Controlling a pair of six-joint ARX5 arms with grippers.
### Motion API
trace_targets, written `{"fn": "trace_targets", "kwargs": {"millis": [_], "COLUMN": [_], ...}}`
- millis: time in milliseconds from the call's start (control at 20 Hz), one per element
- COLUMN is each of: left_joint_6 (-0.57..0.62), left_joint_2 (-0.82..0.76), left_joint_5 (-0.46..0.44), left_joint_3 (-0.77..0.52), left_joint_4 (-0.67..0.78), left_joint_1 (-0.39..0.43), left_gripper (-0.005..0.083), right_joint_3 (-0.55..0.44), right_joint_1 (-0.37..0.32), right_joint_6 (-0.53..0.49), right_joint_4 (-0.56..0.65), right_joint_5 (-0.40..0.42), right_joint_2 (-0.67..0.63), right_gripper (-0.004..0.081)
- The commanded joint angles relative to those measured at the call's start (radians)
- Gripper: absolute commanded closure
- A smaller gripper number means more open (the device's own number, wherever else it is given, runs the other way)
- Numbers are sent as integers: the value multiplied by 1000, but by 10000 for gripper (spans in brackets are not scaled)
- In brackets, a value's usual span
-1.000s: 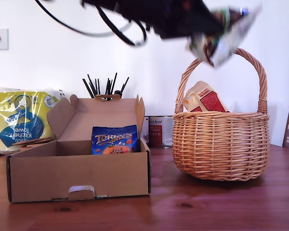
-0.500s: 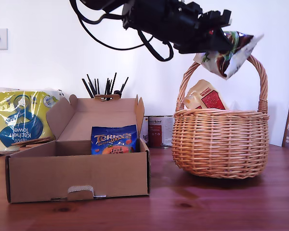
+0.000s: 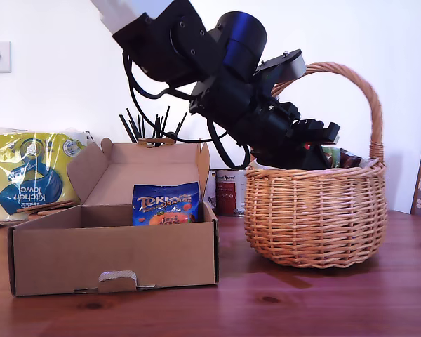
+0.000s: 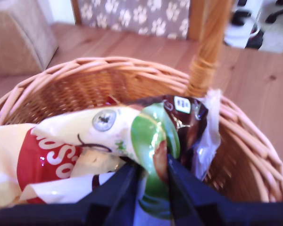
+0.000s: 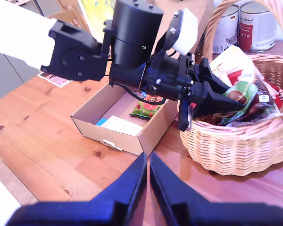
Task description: Move the bags of Easter eggs from the cardboard box on the left into the woven basket on the right side.
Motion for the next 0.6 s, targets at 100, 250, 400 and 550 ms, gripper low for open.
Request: {"fn": "trace_targets", "kwargs": {"millis": [100,250,400,550], "left_joint_6": [-6,-46,-40,-27], "left_joint_2": [29,29,29,14], "left_joint_5": [-62,-186,-190,-152], "left_joint_3": [-8,29,63,137], "left_joint_4": [-72,-124,-182,-337], "left_joint_1": [3,-6,-8,-20], "left_gripper": [633,612,289,159], "right_joint_3": [-2,-1,-1,-1], "right_joint_1": [3,3,3,3], "right_joint_6": [1,1,1,0], "right_joint_4": [-4,-9,-9,-9], "right_joint_5": [-1,-1,-1,-1], "right_joint_2": [-2,-2,-2,-2], "right_gripper": [782,782,782,782]}}
